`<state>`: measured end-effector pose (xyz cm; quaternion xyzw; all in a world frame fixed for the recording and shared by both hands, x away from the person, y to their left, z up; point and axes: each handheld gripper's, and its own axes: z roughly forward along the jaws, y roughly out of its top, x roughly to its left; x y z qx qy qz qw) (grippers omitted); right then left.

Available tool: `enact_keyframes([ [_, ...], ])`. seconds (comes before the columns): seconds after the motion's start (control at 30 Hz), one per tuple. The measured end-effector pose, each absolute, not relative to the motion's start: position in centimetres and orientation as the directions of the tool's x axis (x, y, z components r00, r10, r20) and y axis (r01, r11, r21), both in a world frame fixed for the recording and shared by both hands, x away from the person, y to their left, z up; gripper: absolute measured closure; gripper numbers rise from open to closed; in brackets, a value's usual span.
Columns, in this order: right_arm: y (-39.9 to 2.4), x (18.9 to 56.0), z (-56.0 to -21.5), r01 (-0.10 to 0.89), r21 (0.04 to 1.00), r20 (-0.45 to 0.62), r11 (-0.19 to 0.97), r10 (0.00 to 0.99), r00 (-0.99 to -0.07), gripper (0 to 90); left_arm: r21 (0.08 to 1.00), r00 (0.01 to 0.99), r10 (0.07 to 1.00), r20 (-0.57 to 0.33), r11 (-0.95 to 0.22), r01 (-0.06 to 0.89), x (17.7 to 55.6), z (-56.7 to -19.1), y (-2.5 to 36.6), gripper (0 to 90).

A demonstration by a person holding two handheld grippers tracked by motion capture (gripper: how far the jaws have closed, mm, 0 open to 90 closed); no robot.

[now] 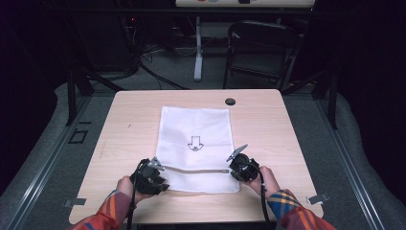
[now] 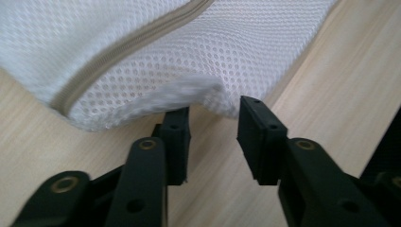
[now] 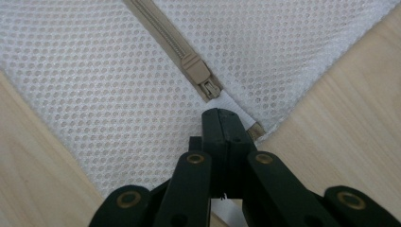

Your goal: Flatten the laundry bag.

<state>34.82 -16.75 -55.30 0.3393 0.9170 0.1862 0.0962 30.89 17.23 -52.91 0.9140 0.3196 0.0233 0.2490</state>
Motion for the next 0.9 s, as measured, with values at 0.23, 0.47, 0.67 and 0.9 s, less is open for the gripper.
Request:
enact_keyframes([
  [0.23, -17.0, 35.0, -55.3, 0.585, 0.411, -0.046, 0.699, 0.657, -0.752, 90.0, 0.534, 0.762, 0.637, -0.115, -0.607, 0.588, 30.0, -51.8, 19.1, 35.1],
  [0.47, -17.0, 34.9, -55.4, 0.59, 0.42, -0.034, 0.69, 0.661, -0.75, 90.0, 0.605, 0.754, 0.652, -0.081, -0.569, 0.557, 30.1, -50.7, 18.3, 20.5],
  [0.67, -16.9, 35.0, -55.3, 0.578, 0.411, -0.031, 0.705, 0.645, -0.764, 90.0, 0.631, 0.771, 0.635, -0.057, -0.575, 0.52, 31.4, -50.4, 16.2, 17.1],
  [0.9, -16.9, 35.1, -55.4, 0.577, 0.419, -0.022, 0.701, 0.644, -0.765, 90.0, 0.638, 0.793, 0.608, -0.038, -0.595, 0.488, 32.7, -50.5, 13.3, 17.0],
])
